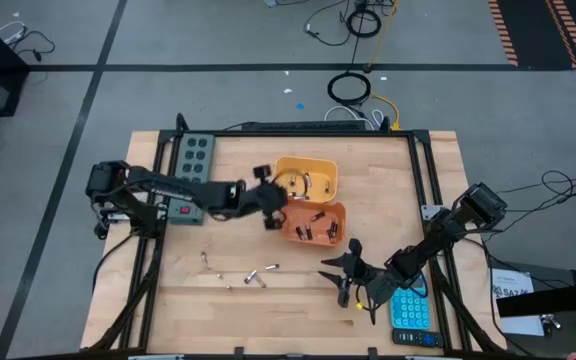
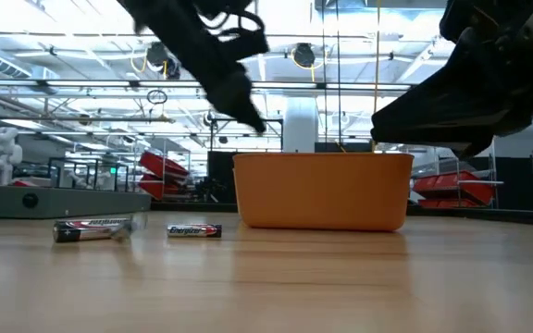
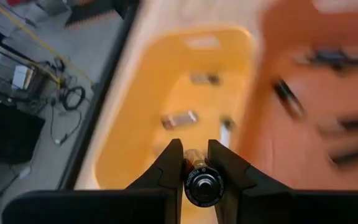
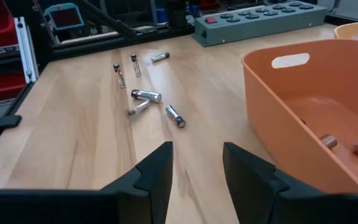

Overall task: Sort batteries
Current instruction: Put the silver battery into the yellow bin

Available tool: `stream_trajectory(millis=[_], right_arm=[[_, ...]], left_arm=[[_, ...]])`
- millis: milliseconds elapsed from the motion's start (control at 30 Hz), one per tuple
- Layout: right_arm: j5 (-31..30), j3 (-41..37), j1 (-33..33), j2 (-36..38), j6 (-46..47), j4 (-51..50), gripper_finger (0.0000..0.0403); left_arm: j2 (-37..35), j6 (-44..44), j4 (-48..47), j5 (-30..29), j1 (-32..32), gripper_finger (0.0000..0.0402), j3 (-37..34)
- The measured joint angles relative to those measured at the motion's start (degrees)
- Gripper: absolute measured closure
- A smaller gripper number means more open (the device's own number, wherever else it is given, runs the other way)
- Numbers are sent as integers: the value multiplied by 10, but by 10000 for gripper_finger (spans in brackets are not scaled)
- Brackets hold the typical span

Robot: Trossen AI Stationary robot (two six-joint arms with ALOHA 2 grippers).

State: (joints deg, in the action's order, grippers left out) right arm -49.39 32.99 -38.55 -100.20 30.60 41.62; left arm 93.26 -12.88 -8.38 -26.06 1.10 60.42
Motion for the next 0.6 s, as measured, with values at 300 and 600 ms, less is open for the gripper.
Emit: stream_trajectory(millis=[300, 600], right_arm=[[-19, 0, -18, 0, 17, 0, 271], [-15, 0, -17, 0, 2, -18, 271]], left_arm=[[18, -5, -3, 61, 112, 193, 5], [-118, 155, -230, 78, -58, 115, 40]])
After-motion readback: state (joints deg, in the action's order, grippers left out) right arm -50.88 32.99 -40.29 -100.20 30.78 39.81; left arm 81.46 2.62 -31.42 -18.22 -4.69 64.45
